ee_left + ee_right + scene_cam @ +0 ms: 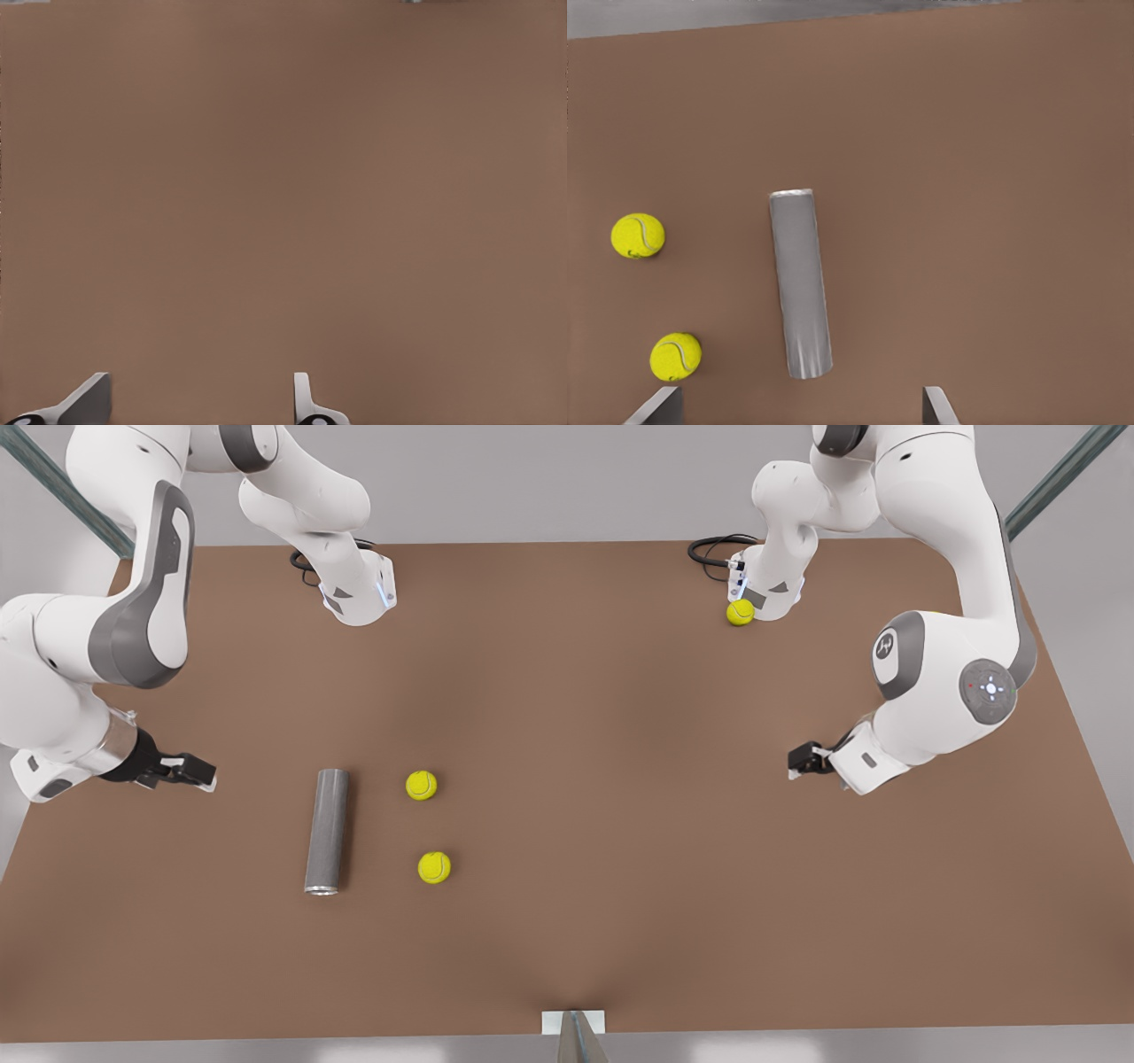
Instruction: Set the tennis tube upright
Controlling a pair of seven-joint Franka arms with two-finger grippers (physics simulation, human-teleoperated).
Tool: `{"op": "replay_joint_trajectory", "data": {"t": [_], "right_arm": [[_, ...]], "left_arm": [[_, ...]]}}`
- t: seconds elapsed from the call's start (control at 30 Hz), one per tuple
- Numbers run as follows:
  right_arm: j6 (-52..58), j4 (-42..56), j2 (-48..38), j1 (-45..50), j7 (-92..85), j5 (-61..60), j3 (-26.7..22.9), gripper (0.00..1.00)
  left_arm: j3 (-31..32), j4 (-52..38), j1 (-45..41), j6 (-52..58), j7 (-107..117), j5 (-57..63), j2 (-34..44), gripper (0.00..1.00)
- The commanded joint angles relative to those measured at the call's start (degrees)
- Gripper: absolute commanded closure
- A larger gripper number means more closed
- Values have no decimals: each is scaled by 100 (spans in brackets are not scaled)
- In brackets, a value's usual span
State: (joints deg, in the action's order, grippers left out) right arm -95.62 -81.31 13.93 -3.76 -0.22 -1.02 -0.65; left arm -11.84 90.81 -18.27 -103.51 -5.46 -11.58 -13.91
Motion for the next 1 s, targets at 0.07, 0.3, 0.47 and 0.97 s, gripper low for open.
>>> {"op": "replay_joint_trajectory", "data": {"t": [0.07, 0.3, 0.47, 0.97], "right_arm": [[-185, -272, -233, -37, -13, -4, 3, 0], [-185, -272, -224, -28, -22, -4, 3, 0], [-211, -245, -180, -2, 66, 23, -5, 0], [-3059, -3365, 197, 543, 286, -21, 39, 0]], "left_arm": [[-3, 24, -1, -407, -403, 16, 29, 0], [41, 261, -53, -73, -192, 16, -42, 0], [41, 262, -89, -73, -183, 16, -59, 0], [50, 226, -98, 147, -131, 25, 55, 0]]}}
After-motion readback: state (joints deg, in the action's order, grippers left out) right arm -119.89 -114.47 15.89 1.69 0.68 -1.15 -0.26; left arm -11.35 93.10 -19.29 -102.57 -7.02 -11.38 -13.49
